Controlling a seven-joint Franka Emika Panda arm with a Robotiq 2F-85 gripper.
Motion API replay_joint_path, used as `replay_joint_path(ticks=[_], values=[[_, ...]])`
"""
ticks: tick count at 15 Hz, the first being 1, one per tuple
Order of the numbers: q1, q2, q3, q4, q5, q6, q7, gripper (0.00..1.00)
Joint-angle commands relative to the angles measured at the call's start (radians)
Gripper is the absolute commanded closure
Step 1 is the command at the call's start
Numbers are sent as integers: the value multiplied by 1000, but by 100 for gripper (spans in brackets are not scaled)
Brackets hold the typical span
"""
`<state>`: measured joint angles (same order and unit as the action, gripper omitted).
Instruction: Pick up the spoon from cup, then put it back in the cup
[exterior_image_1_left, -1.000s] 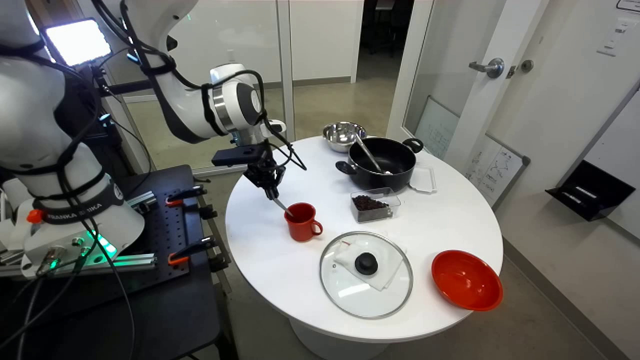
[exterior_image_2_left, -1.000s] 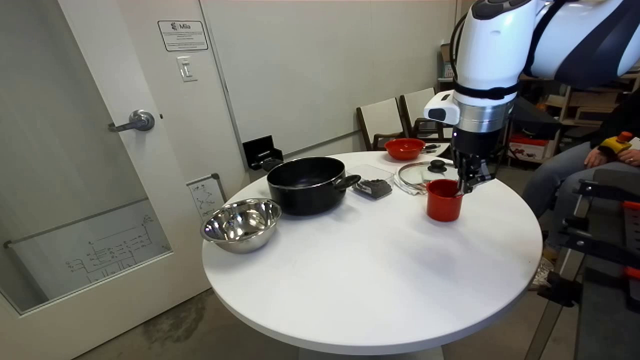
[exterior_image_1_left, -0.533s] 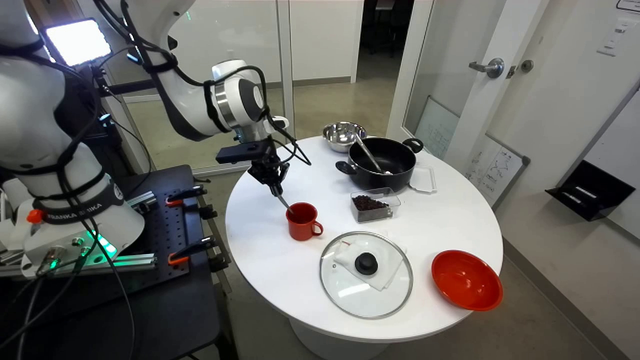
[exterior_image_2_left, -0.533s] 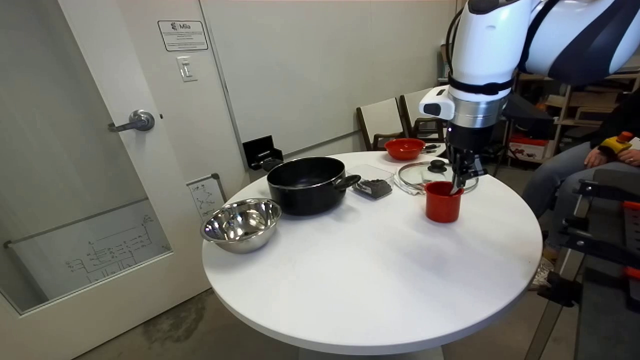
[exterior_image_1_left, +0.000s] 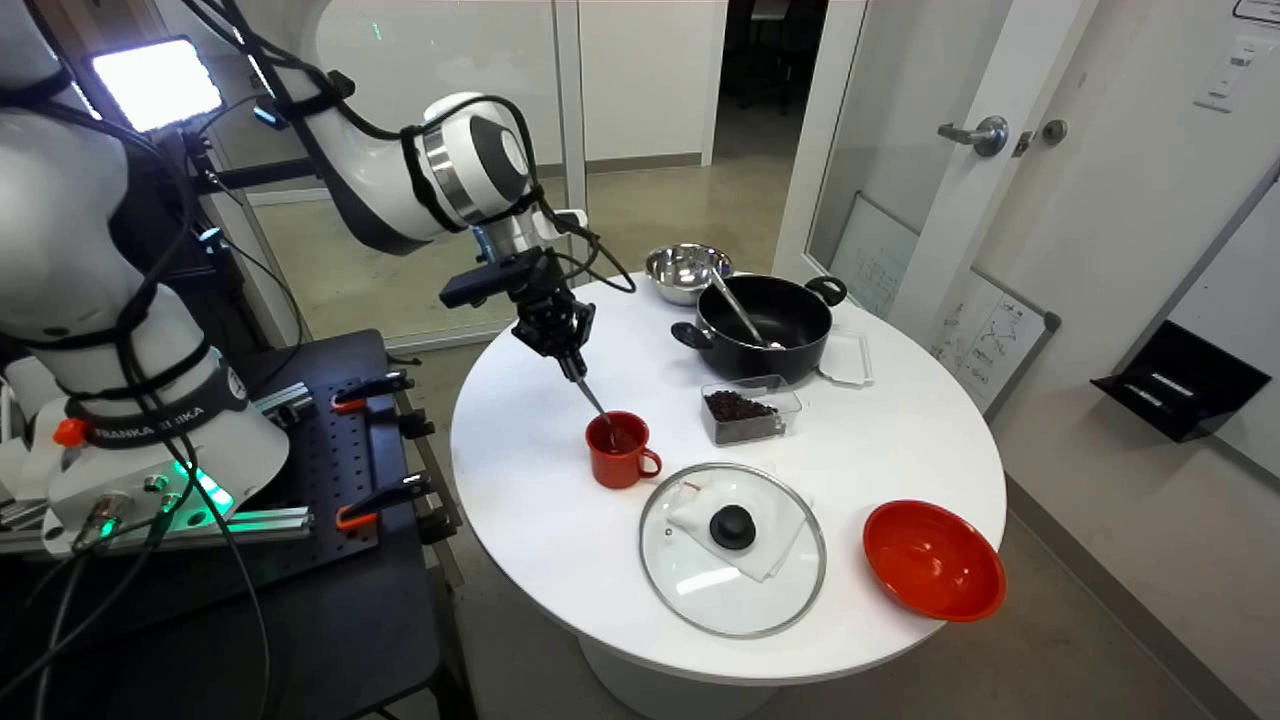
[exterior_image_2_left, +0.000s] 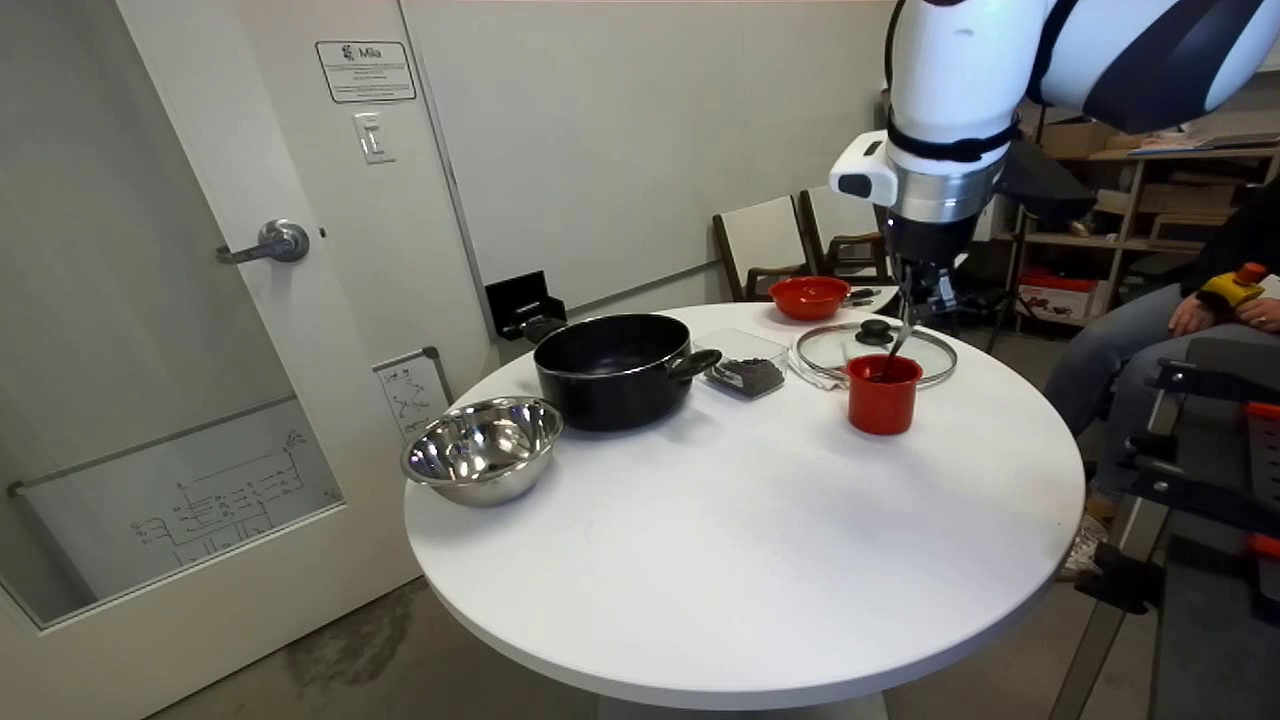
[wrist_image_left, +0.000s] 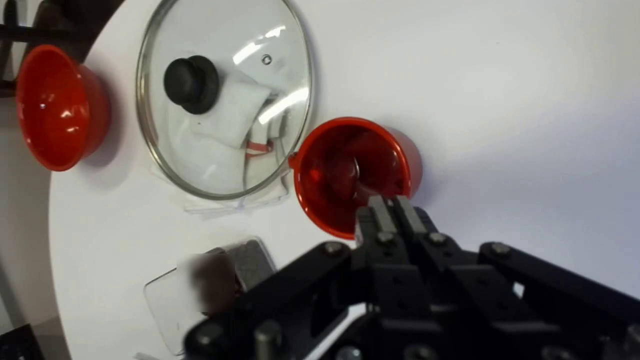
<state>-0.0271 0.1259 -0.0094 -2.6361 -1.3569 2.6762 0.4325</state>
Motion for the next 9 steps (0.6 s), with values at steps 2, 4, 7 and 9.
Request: replay_joint_path(ticks=[2,4,7,9], values=[[-1,-199,1,-44,8,34,23,99],[0,-248,0,-43,21,43,5,99],[3,-304,-3,-42,40,70,-22,99],[3,-316,-13,-35,58,137,-15,99]])
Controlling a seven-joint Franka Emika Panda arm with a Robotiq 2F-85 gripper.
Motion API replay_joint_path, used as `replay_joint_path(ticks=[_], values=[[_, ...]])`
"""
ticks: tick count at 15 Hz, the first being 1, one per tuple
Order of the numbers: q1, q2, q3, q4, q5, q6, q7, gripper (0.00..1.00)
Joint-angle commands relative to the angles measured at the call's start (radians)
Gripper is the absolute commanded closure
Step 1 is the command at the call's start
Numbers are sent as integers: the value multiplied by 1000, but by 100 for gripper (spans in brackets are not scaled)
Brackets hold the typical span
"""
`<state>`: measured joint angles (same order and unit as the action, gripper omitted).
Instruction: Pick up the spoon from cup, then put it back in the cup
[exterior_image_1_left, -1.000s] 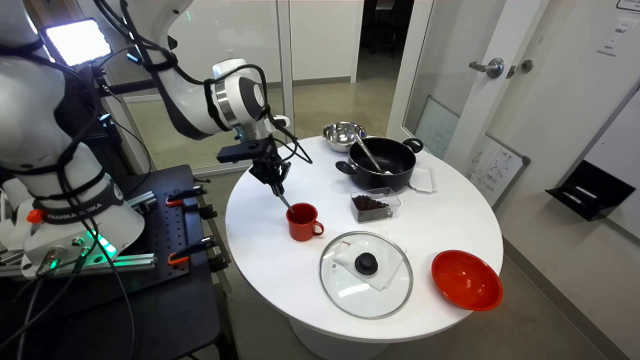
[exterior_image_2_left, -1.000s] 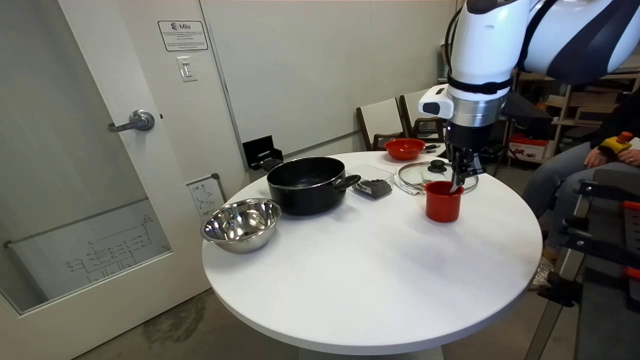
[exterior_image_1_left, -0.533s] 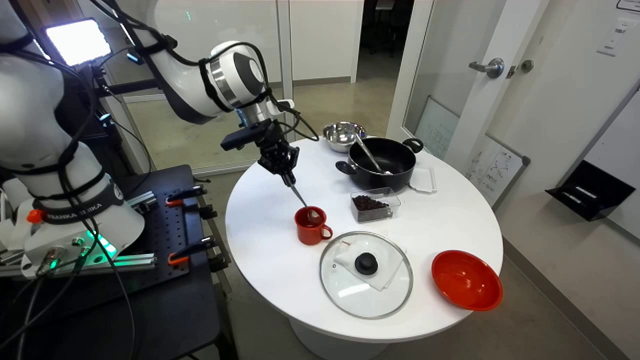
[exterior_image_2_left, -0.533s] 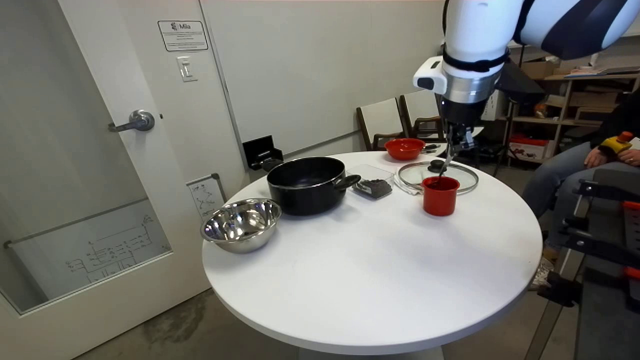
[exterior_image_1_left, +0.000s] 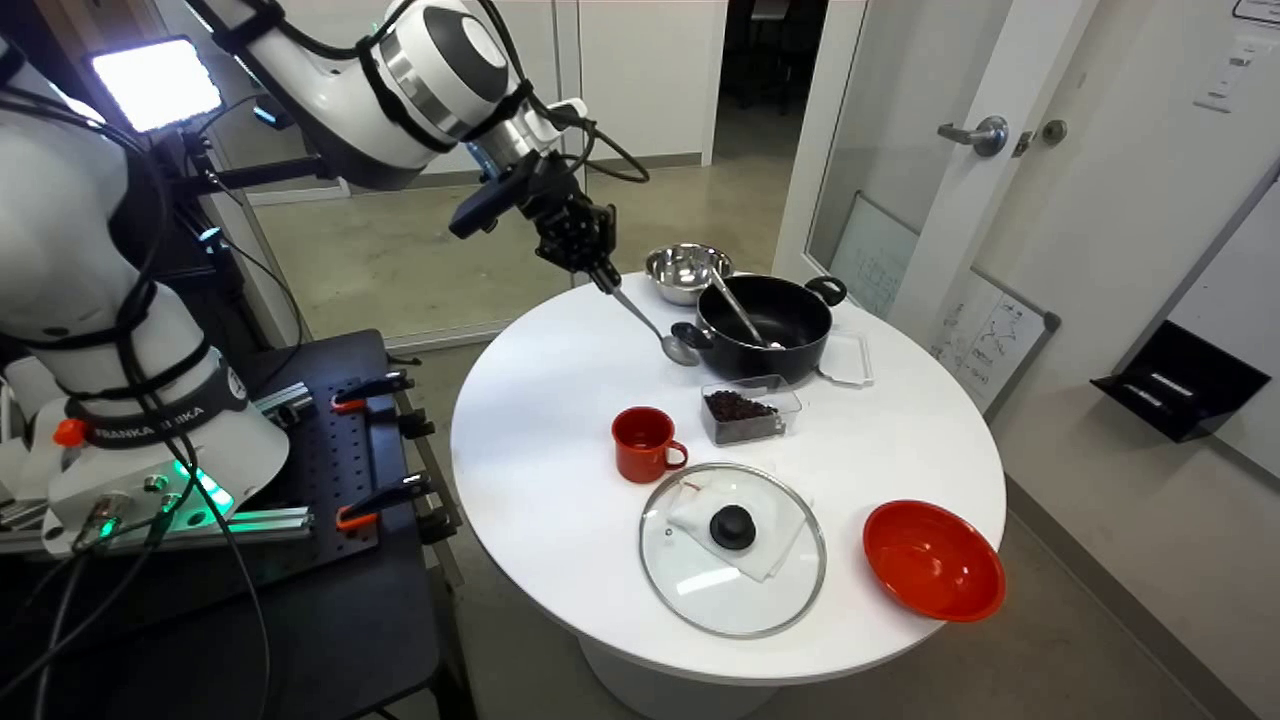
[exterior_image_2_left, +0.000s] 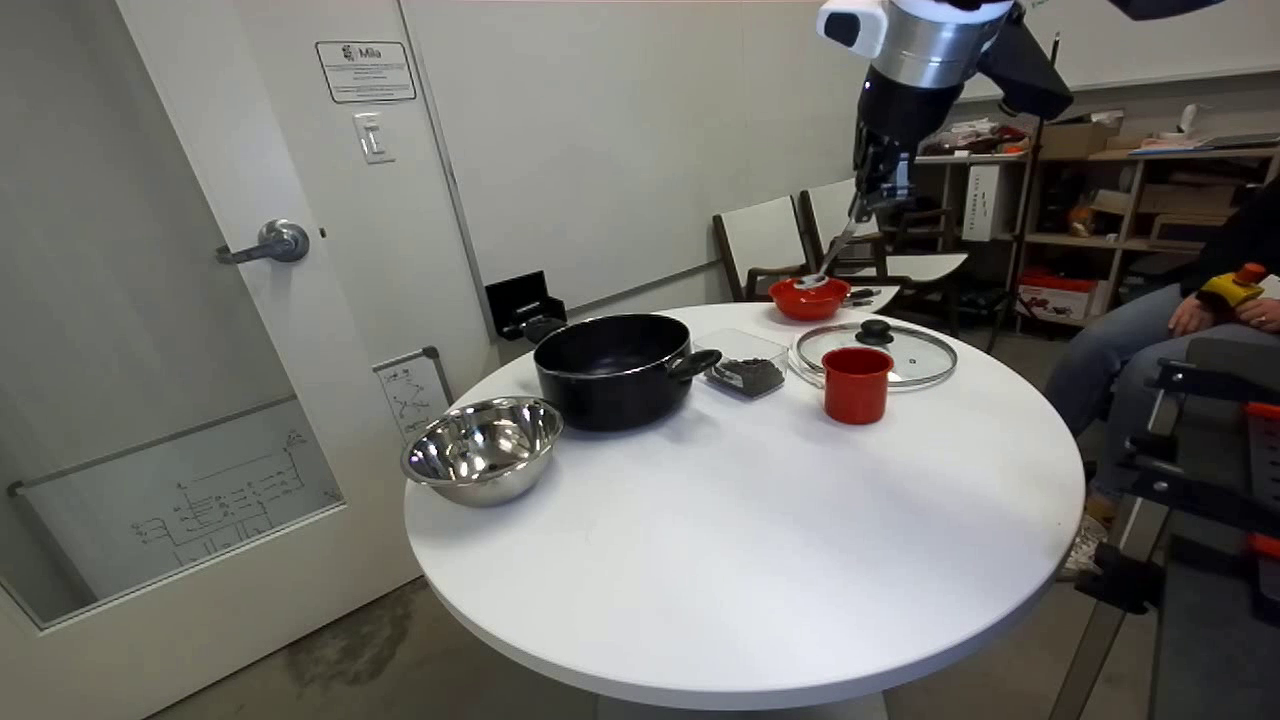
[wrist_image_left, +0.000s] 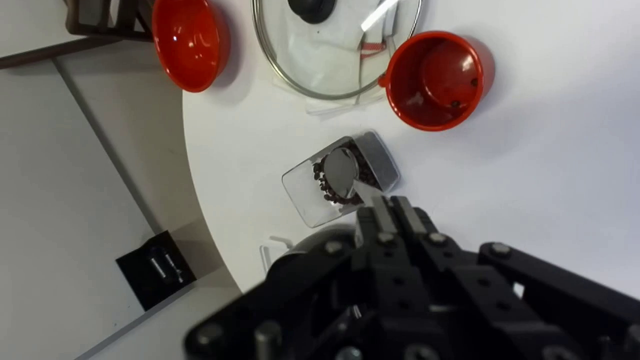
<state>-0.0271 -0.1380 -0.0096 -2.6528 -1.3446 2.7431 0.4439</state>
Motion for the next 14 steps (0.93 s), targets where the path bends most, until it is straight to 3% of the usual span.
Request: replay_joint_path(ticks=[1,3,8,11,14], values=[[3,-51,-18,-12,63,104,-16,99],[6,-37,-24,8,122,149,-7,99],[37,23,-9,89,278,109,-91,99],[80,103,-6,163,443,102,-246,99],[80,169,27,234,629,72,-404,99]])
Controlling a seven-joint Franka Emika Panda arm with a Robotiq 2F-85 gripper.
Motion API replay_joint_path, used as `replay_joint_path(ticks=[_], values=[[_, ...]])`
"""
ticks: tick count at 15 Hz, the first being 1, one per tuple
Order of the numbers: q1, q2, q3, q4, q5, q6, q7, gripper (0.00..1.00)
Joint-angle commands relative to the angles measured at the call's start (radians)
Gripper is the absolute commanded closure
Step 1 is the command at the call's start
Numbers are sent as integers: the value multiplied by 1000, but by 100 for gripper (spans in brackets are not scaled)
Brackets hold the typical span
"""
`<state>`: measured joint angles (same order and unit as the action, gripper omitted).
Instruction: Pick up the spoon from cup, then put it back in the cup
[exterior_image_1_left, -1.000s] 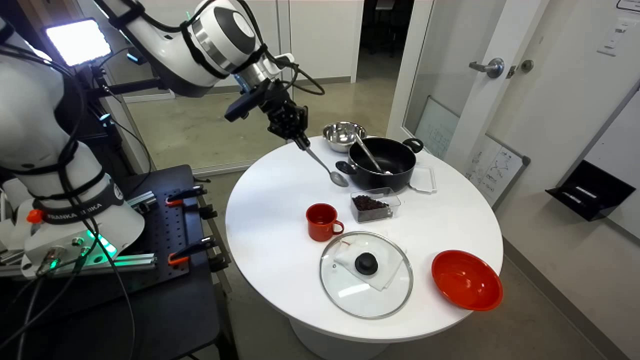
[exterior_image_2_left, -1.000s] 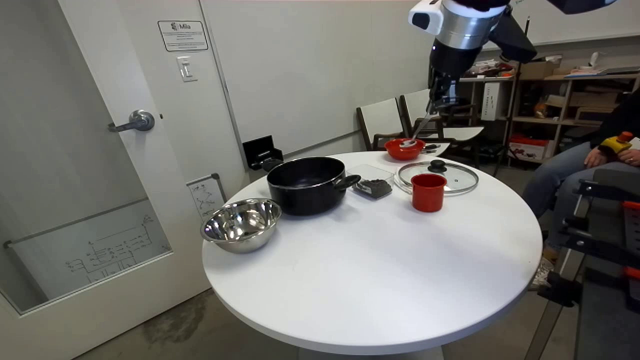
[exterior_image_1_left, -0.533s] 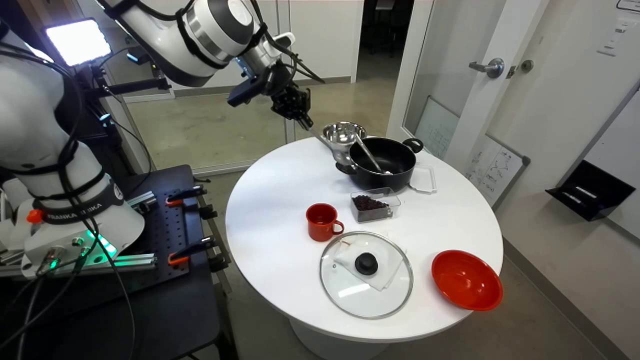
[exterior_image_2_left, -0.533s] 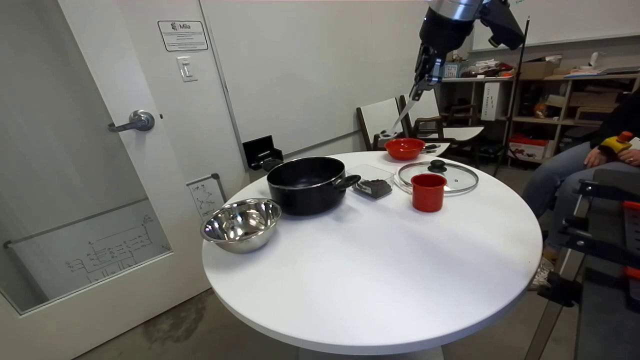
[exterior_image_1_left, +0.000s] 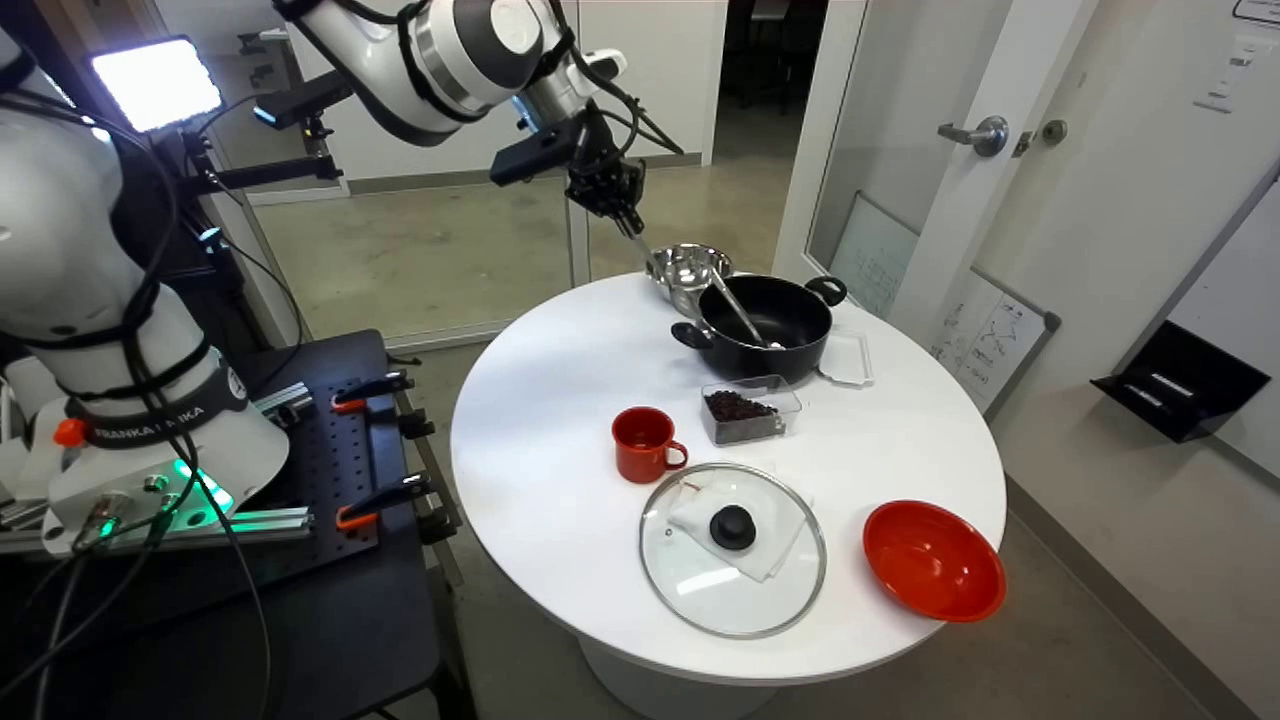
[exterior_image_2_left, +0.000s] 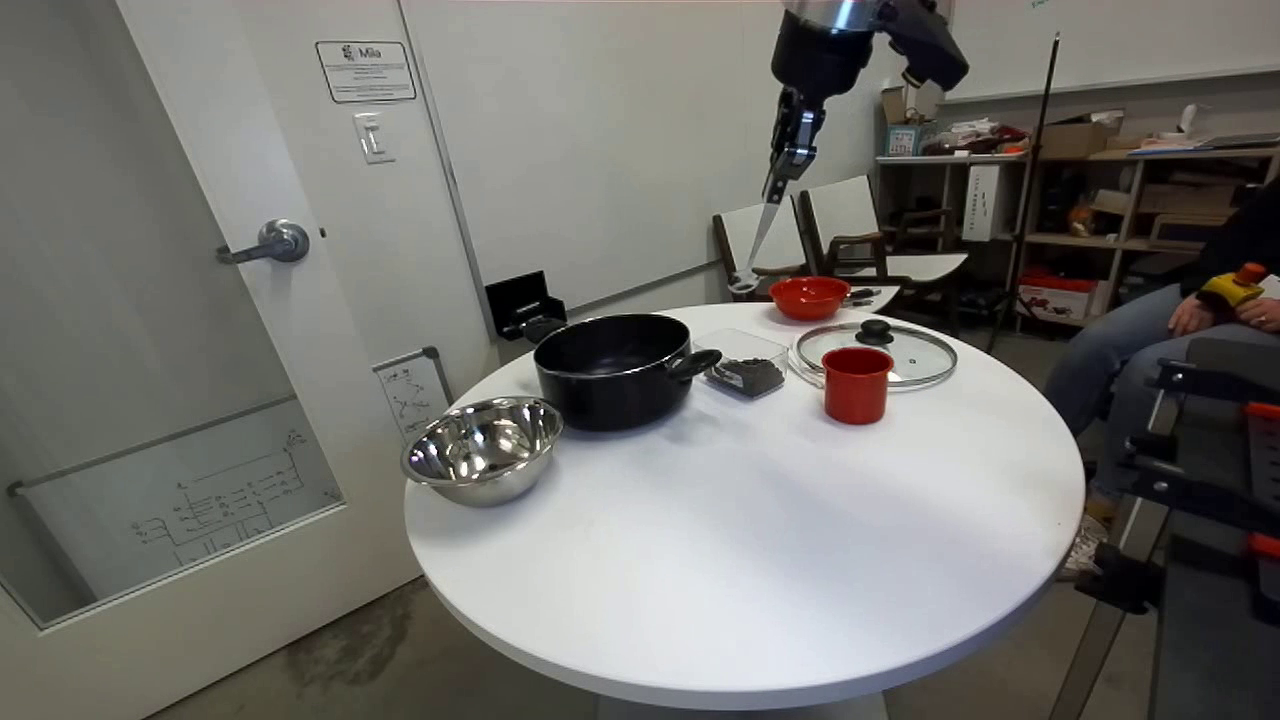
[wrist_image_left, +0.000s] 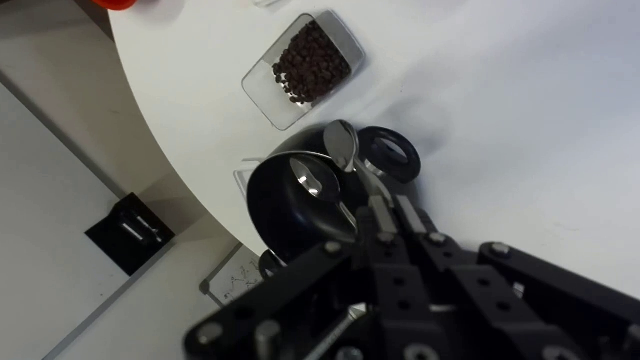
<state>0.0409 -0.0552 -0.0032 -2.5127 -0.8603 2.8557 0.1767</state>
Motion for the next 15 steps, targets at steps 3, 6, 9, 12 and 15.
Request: replay_joint_path(ticks=[3,6,9,12,15], values=[[12,118,27,161,193,-110,-193,99],[8,106,23,135,164,-87,-159,94],[8,112,23,143,165,-90,-161,94],[2,141,13,170,143,-115,-135,99],[-24,187,-3,193,231,-123,-212,99]])
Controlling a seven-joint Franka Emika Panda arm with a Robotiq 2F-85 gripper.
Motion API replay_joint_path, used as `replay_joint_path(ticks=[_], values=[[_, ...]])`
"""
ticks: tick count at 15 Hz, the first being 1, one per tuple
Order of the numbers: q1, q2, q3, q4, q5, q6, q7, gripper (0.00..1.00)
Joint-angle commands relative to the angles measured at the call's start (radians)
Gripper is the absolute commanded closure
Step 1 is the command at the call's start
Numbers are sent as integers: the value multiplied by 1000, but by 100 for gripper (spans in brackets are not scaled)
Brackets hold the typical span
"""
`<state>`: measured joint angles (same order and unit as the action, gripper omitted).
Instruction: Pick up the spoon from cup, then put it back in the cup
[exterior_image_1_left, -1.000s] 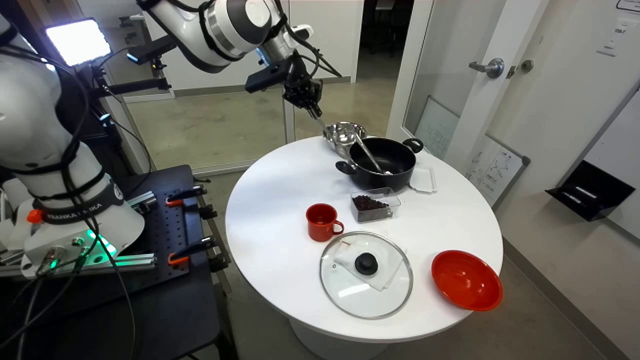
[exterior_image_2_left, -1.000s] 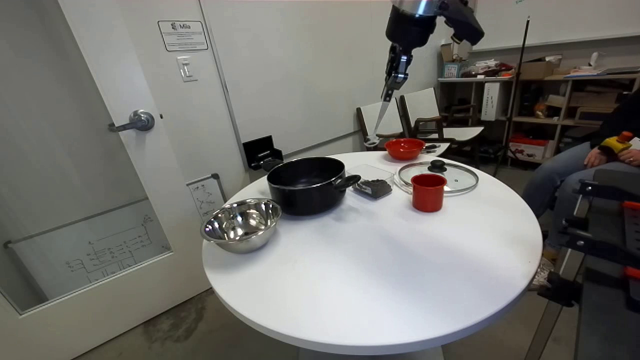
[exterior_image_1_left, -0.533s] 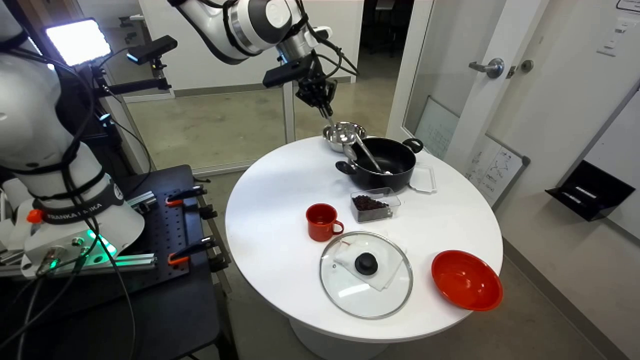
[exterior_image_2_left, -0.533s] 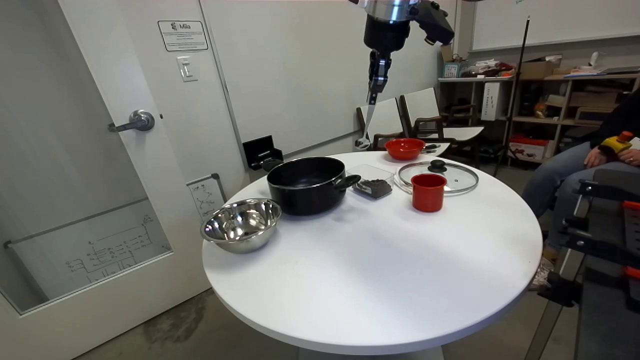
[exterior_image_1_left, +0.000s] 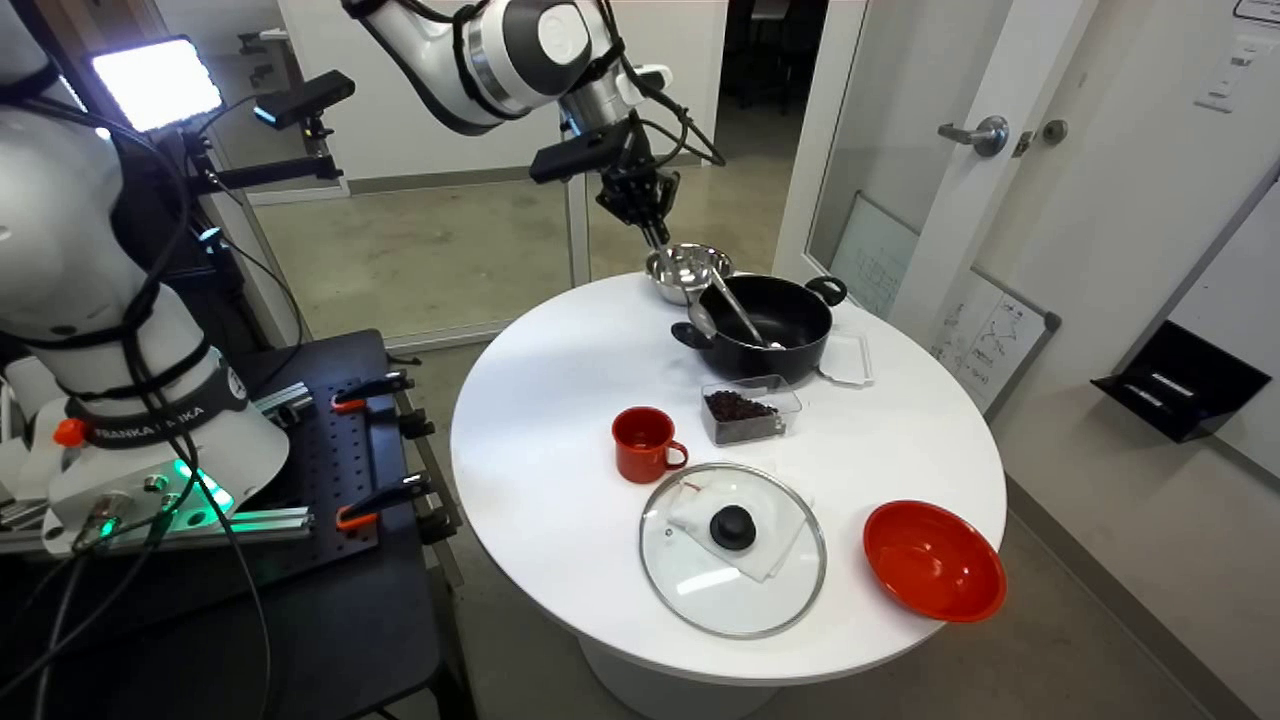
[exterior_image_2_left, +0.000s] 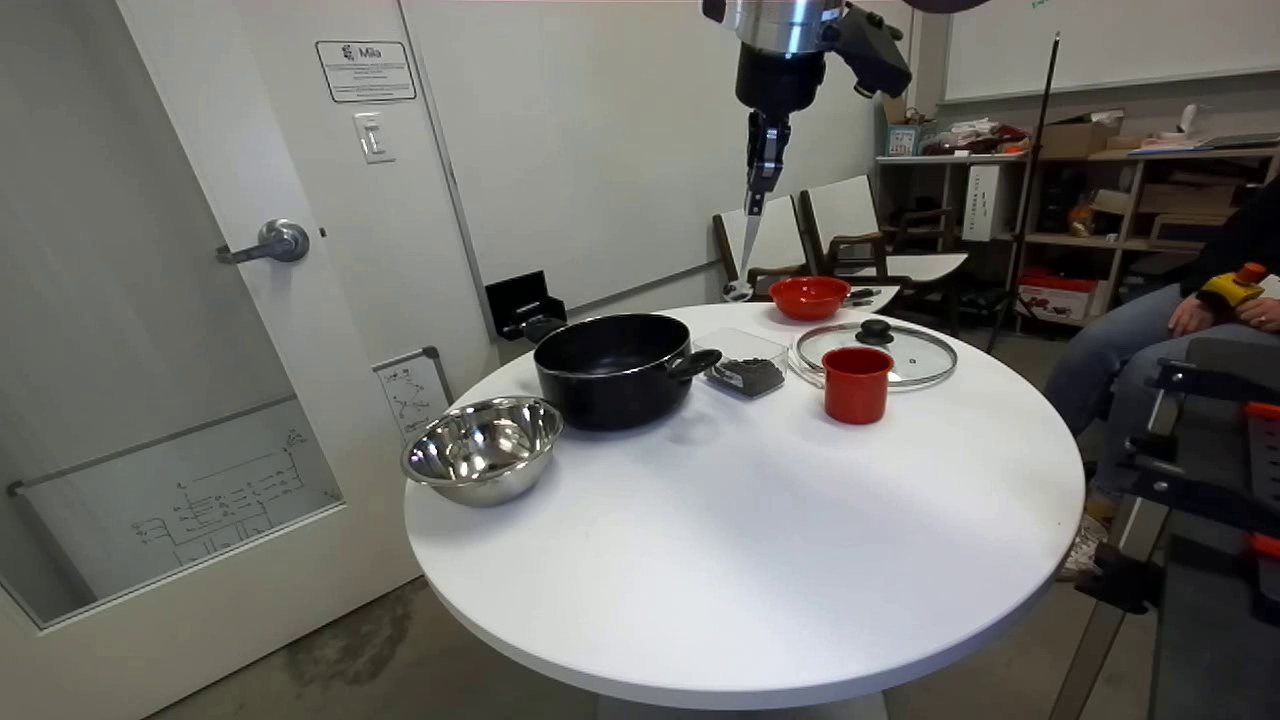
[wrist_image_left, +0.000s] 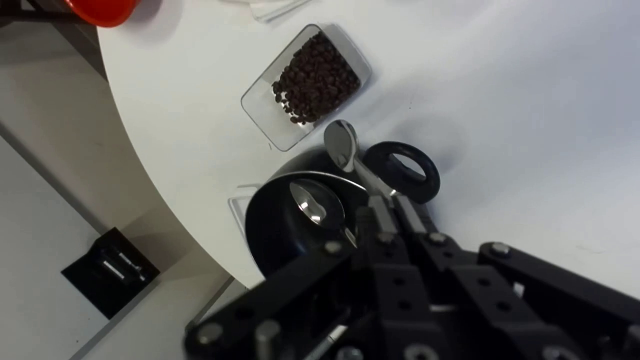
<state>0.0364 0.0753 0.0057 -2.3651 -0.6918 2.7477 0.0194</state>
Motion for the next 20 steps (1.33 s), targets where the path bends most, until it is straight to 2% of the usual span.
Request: replay_joint_path(ticks=[1,4,6,12,17,20], values=[[-31,73,-11,47,116,0,-94,99],[-65,130,7,61,321,30,-254,99],[-77,155,15,79,393,32,-314,99],[-56,189,-28,133,328,52,-292,99],[-77,223,-3,155,388,50,-332,99],[-64,242,-24,163,354,50,-308,99]])
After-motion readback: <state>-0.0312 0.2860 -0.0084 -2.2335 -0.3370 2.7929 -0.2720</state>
